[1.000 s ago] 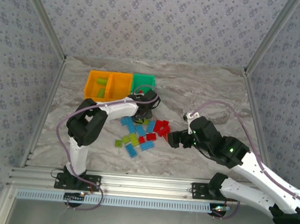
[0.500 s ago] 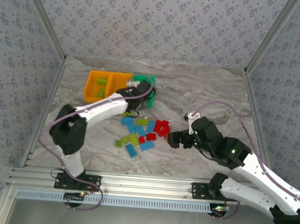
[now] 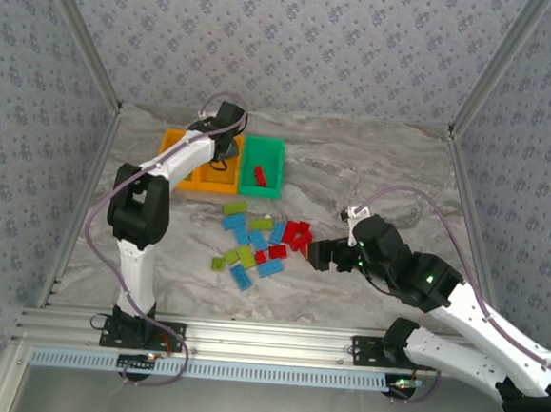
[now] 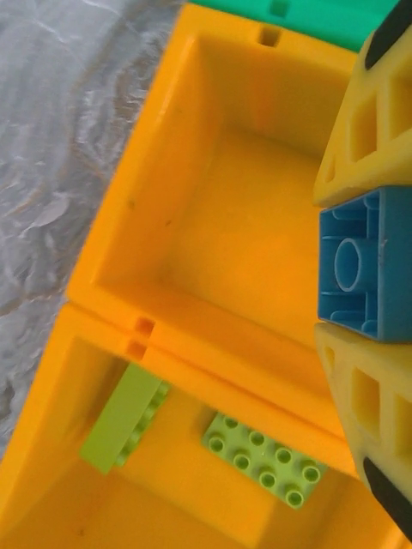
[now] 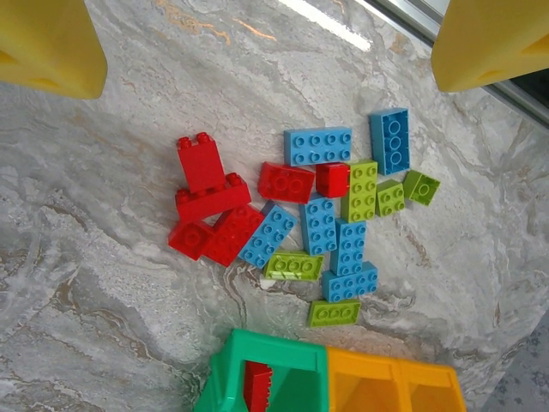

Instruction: Sort the legos into containers by color

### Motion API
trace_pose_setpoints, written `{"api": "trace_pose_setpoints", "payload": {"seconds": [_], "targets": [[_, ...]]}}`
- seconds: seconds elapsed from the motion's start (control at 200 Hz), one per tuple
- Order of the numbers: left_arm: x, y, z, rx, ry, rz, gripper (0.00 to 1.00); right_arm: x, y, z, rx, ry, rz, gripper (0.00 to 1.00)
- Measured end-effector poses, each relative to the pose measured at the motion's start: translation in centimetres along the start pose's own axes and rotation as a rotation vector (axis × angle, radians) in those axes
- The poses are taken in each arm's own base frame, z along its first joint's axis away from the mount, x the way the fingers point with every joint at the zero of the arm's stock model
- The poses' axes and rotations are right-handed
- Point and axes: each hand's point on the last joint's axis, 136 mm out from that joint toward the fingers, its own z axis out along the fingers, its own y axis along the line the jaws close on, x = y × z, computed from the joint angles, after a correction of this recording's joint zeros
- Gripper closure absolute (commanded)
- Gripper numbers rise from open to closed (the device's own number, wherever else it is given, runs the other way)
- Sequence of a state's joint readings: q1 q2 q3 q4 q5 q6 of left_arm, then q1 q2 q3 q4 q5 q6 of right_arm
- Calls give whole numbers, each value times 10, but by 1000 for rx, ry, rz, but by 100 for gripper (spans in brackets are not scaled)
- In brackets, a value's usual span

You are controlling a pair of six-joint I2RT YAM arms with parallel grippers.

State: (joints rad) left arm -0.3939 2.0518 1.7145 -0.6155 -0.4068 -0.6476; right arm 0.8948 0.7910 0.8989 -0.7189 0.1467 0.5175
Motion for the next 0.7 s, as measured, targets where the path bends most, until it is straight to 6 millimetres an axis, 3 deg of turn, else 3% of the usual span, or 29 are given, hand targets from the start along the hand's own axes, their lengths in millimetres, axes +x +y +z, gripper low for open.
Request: {"api": "trace_pose_setpoints", "payload": {"seconds": [0.185, 0.32, 0.425, 0.505, 0.615, 0.7], "targets": [[-2, -4, -13, 28, 7, 11, 42, 0, -5, 1, 25, -9, 22, 0], [1, 2, -51, 102, -3, -7, 44, 8, -17, 9, 78, 10, 37, 0], [18, 5, -111, 219, -46, 15, 42, 20, -34, 28, 150, 71, 54, 0], [37, -11, -172, 383, -98, 99, 40, 34, -50, 47, 214, 140, 70, 0], [76, -35, -259, 657, -165, 308, 32, 59, -67, 78, 282, 269, 67, 5], [108, -33, -301, 803, -194, 478, 25, 73, -70, 102, 290, 350, 46, 10]]}}
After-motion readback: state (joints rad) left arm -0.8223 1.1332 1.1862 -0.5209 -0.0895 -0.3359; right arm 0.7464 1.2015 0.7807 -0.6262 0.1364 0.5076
